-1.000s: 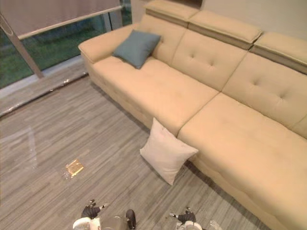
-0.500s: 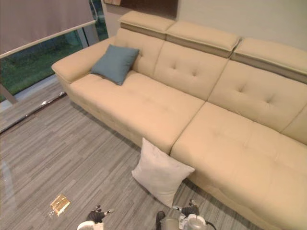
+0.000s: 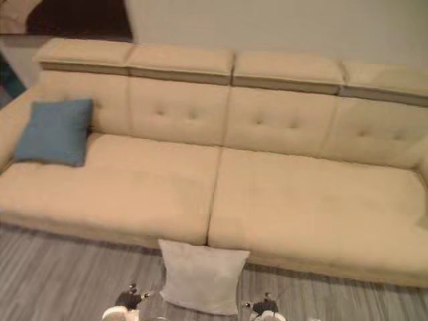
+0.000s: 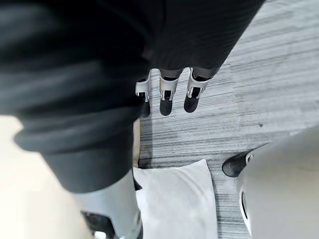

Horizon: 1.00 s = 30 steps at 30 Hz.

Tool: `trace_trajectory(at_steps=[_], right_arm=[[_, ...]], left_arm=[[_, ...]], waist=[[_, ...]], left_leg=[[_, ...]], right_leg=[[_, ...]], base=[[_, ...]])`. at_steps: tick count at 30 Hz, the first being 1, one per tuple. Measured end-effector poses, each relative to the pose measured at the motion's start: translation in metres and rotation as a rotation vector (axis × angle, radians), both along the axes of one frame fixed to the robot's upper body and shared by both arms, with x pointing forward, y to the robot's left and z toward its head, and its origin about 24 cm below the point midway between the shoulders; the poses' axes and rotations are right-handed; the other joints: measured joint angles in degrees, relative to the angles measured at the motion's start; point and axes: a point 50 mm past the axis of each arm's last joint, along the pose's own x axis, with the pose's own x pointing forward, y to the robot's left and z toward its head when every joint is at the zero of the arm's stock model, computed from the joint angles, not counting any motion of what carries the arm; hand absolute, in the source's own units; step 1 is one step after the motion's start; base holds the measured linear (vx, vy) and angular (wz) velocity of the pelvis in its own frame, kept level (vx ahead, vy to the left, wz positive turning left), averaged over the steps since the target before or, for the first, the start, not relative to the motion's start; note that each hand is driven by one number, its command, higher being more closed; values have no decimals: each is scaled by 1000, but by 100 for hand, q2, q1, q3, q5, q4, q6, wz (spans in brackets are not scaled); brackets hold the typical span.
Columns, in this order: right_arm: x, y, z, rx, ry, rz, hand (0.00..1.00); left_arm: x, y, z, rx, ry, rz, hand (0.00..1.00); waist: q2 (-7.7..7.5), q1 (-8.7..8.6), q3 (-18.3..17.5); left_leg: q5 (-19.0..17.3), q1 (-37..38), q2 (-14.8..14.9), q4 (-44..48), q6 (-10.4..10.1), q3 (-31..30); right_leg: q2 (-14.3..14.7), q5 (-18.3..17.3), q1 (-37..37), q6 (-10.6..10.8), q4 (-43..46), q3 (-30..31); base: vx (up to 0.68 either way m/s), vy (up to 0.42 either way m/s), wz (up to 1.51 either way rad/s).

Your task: Pick up cushions and gather them together orderly.

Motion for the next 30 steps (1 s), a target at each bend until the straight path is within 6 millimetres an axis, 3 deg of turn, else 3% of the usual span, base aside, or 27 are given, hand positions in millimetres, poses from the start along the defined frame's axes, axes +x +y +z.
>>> trace_trajectory(at_steps=[6,9,10,11,12,13,14,15,16,18,21,23,26,30], right_arm=[[-9,-12,0,-31,22,-14,0],[20,-15,9,-48,-62,-46,0],[27,-15,11,-54,-86,-49,0],[31,-14,13,-55,-103,-56,0],[43,-20,20,-74,-160,-86,0],[46,-17,21,-68,-169,-97,0],[57,-11,26,-54,-209,-101,0],[64,-13,30,-56,-247,-128,0],[72,-16,36,-65,-285,-148,0],[88,-24,49,-79,-369,-190,0],[99,-25,58,-79,-429,-209,0],[100,-23,58,-77,-432,-215,0],[112,-20,67,-65,-483,-254,0],[135,-18,82,-41,-558,-292,0]], left_arm=[[-1,-6,-2,-4,14,-37,0],[9,-2,2,1,-21,30,0],[20,-1,5,-1,-56,56,0],[25,-2,7,-1,-76,71,0],[43,-3,15,-7,-143,104,0],[53,2,21,5,-184,123,0],[66,5,28,8,-232,151,0],[77,7,34,-2,-274,183,0],[88,6,41,-14,-315,218,0],[102,1,49,-59,-374,285,0],[111,1,57,-71,-429,336,0],[116,1,61,-83,-457,357,0],[134,0,73,-94,-518,353,0],[148,2,84,-105,-558,388,0]], waist=[[164,-27,-100],[271,-11,121],[223,-4,270],[246,18,303],[393,28,470],[192,47,631],[18,41,777],[-43,45,809],[-108,49,874],[91,72,1030],[162,101,1169],[165,105,1186],[15,130,1263],[-6,146,1348]], left_leg=[[-2,-76,120,606,-3,160],[2,-938,400,1717,-5,563],[-318,-1403,545,2061,70,591],[-439,-1592,605,1878,161,585],[-148,-2034,864,1393,331,617],[-184,-2073,846,1500,361,683],[-230,-2353,835,1828,447,635],[-352,-2736,895,2289,569,623],[-495,-3048,957,2853,647,589],[-761,-3472,1150,3617,618,346],[-812,-3674,1174,3864,541,239],[-918,-3851,1158,3953,456,27],[-1292,-4596,1101,4498,352,-218],[-1403,-5792,1073,5435,346,-651]], right_leg=[[37,33,-64,-5,183,267],[215,147,-700,26,586,397],[291,153,-960,34,809,354],[355,152,-1138,34,964,283],[648,17,-1686,186,1621,-11],[643,-179,-1973,345,2164,-99],[621,-339,-2547,345,2898,-286],[577,-544,-2915,173,3157,-483],[489,-512,-3079,162,3182,-606],[576,-735,-3305,154,3701,-865],[578,-794,-3563,132,4094,-1022],[556,-953,-3673,18,4233,-1225],[391,-1723,-4242,-275,4754,-1557],[314,-2094,-5289,-358,5809,-1872]], base=[[164,-31,-54],[102,-42,-64],[68,-34,-28],[34,-4,-17],[22,-4,-8],[-42,-52,5],[-89,-121,16],[-97,-142,35],[-90,-93,35],[-116,-60,9],[-145,-34,4],[-189,-79,32],[-183,-113,47],[-300,-116,37]])
